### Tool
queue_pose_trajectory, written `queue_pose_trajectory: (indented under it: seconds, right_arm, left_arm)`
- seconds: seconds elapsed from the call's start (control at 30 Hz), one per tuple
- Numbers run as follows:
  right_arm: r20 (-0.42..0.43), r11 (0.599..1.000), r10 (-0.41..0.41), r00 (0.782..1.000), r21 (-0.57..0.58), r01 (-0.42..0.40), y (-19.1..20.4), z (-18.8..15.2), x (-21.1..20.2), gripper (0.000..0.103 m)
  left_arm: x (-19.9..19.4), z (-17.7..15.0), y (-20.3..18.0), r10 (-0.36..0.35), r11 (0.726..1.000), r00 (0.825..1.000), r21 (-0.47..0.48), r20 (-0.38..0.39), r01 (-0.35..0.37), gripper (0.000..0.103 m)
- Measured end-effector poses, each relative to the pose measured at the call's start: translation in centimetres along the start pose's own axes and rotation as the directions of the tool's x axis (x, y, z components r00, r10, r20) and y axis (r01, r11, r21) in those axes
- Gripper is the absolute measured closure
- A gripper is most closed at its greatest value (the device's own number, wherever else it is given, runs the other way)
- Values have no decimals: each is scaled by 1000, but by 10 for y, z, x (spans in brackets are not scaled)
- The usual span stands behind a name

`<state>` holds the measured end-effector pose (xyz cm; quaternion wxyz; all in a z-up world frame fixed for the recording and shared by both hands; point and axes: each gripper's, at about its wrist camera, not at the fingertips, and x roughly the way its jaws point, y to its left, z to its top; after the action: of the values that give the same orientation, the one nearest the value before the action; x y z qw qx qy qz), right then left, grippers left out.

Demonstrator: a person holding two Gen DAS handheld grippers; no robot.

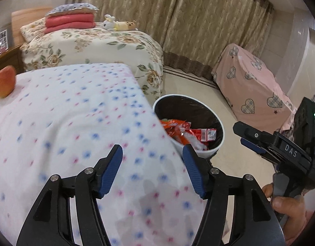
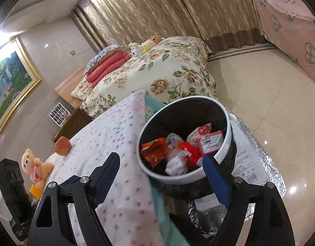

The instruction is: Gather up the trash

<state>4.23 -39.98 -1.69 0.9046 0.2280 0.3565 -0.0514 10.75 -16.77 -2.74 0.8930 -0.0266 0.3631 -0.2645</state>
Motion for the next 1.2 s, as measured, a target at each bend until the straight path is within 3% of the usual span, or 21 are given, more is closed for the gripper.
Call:
queue_pose_trajectory:
  seconds: [0.33,0.43,0.5,0.57,0.63,0.67,1.2]
  right_arm:
    - [99,991,-28,995,-125,40,33,-23,-27,17]
    - [132,983,-25,991,-174,48,45,-25,-34,9]
    - [158,978,-18,987,-201,50,51,-29,-39,0]
    - [193,972,-6,981,-230,51,56,-33,-43,0]
    - [220,964,-7,975,-258,65,60,-36,-43,0]
    - [227,962,-11,974,-263,72,60,-37,-42,0]
    - [292,928,7,956,-357,103,73,-61,-41,0]
  left_arm:
    - [-50,-25,12,66,998,992,-20,110,-64,37]
    - [-67,-28,12,85,996,983,-18,164,-83,32]
    - [-79,-29,10,107,994,970,-5,216,-109,26]
    - [-90,-33,8,157,986,945,0,287,-164,11]
    - [-97,-39,7,206,976,917,-6,341,-218,1]
    - [-99,-42,8,224,971,905,-9,362,-237,0]
    - [-98,-61,25,339,936,864,-39,371,-350,0]
